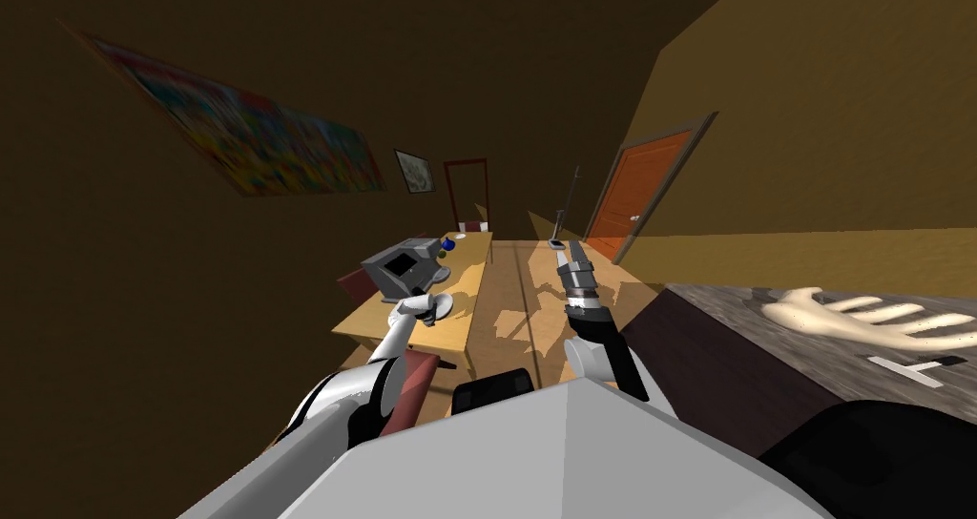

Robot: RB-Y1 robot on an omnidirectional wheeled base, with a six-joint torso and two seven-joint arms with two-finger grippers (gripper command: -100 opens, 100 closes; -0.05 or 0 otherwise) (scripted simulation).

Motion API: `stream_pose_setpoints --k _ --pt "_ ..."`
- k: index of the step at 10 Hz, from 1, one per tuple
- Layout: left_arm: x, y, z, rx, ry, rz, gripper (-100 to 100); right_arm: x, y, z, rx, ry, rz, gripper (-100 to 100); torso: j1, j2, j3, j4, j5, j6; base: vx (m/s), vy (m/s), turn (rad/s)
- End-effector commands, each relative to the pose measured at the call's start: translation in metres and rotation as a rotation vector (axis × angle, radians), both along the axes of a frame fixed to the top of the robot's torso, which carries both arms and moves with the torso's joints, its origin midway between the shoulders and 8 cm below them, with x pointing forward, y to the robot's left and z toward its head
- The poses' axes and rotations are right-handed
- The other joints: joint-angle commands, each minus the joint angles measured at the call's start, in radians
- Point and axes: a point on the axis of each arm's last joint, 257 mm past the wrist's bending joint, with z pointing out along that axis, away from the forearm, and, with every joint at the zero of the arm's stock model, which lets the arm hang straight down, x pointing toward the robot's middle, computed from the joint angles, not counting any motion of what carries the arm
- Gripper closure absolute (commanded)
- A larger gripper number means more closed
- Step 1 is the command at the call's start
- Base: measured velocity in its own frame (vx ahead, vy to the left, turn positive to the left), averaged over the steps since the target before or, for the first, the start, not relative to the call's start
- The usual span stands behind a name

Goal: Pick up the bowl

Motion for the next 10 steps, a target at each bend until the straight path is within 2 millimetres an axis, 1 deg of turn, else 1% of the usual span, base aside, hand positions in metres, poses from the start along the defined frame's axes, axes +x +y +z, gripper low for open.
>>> stream_pose_setpoints --k 1,2,3,4,5,6,8,9,10 --pt "-0.013 0.003 -0.007 -0.001 0.046 0.013 -100 0.000 0.000 0.000 0.000 0.000 0.000 0 0.000 0.000 0.000 0.000 0.000 0.000 0.065 -0.024 -0.017" --pt "-0.013 0.003 -0.007 -0.001 0.046 0.013 -100 0.000 0.000 0.000 0.000 0.000 0.000 0 0.001 0.002 0.001 0.000 0.000 0.000 0.034 -0.013 0.001" --pt "-0.020 0.005 -0.012 -0.003 0.069 0.018 -100 0.000 0.000 0.000 0.000 0.000 0.000 0 0.001 0.003 0.002 0.001 0.000 0.000 0.018 -0.008 -0.006" --pt "-0.016 0.004 -0.009 -0.002 0.059 0.015 -100 0.000 0.000 0.000 0.000 0.000 0.000 0 0.002 0.005 0.003 0.001 0.000 0.000 0.008 -0.003 -0.001" --pt "-0.016 0.004 -0.010 -0.002 0.060 0.016 0 0.000 0.000 0.000 0.000 0.000 0.000 0 0.002 0.006 0.003 0.001 0.000 0.000 0.000 0.000 0.000" --pt "-0.022 0.004 -0.019 -0.002 0.060 0.016 -100 0.000 0.000 0.000 0.000 0.000 0.000 0 0.002 0.006 0.004 0.001 0.000 0.000 0.036 0.012 -0.006" --pt "-0.030 0.003 -0.033 -0.002 0.059 0.017 -100 0.000 0.000 0.000 0.000 0.000 0.000 0 0.003 0.005 0.003 0.001 0.001 0.000 0.019 -0.002 0.012" --pt "-0.028 0.004 -0.028 -0.002 0.061 0.017 -100 0.000 0.000 0.000 0.000 0.000 0.000 0 0.002 0.006 0.004 0.001 0.000 0.000 0.000 0.000 0.000" --pt "-0.028 0.004 -0.028 -0.002 0.059 0.017 100 0.000 0.000 0.000 0.000 0.000 0.000 0 0.002 0.007 0.004 0.002 0.000 0.000 0.000 0.000 0.000"
